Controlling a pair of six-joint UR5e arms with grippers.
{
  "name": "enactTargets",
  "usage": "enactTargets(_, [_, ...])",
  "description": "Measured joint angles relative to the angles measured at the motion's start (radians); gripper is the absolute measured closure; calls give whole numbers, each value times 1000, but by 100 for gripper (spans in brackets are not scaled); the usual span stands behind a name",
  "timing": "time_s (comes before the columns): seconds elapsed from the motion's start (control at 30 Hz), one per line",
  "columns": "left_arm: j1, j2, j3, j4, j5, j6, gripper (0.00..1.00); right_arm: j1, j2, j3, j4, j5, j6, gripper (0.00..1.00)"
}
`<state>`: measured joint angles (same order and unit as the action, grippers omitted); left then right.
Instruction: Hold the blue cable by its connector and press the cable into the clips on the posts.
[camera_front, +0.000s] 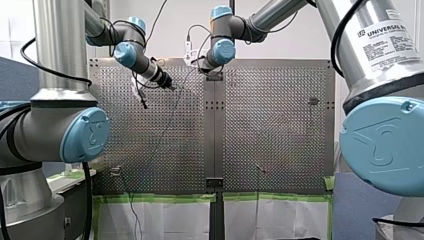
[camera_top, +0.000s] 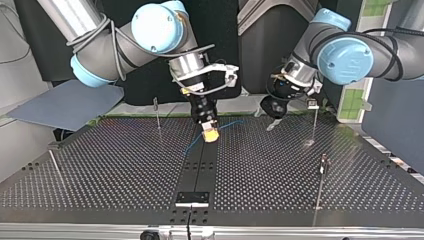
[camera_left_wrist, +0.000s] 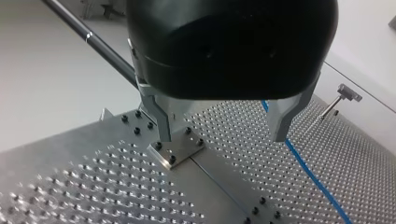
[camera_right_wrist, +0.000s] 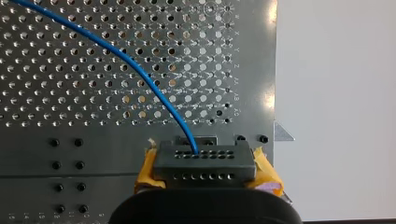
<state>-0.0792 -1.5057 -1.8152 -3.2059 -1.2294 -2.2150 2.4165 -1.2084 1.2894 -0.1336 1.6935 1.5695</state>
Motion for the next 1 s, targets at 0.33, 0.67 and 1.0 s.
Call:
enactTargets(0.33, [-15,-30,50,-35,40,-42,0,-4,1,0,0,0,0,100])
enactTargets(0.67, [-26,-54,70,-38,77,-64,0,-10,4,0,-1,2,-8,100])
enactTargets(1.0, [-37,-61,100,-40,129,-103,0,-15,5,0,-2,3,-24,100])
